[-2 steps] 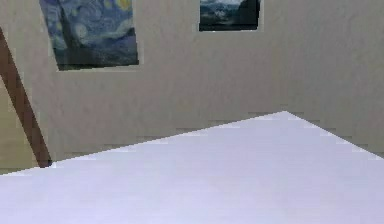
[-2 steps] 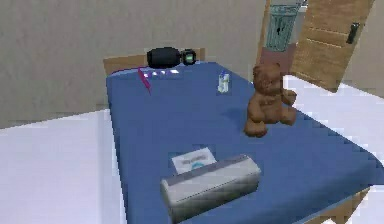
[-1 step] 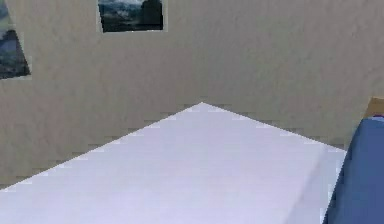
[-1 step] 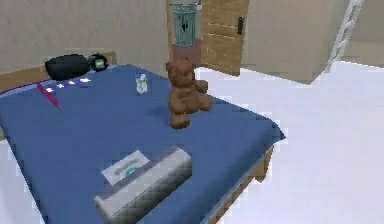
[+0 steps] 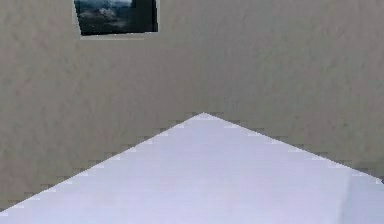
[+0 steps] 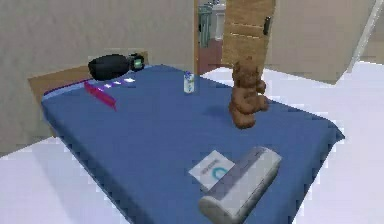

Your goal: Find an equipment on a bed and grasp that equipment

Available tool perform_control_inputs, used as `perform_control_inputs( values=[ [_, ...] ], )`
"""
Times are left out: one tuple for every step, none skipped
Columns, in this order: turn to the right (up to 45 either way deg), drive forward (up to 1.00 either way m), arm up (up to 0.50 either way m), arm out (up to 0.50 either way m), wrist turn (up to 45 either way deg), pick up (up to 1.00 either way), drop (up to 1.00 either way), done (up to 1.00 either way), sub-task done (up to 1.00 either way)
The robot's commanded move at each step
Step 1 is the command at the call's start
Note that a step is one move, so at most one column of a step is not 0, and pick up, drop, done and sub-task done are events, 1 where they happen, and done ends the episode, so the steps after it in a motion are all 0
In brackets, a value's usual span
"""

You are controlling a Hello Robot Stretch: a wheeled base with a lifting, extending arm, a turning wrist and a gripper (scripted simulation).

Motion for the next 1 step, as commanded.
perform_control_inputs(
  values=[
    [42.0,0.00,0.00,0.00,0.0,0.00,0.00,0.00,0.00]
  ],
)
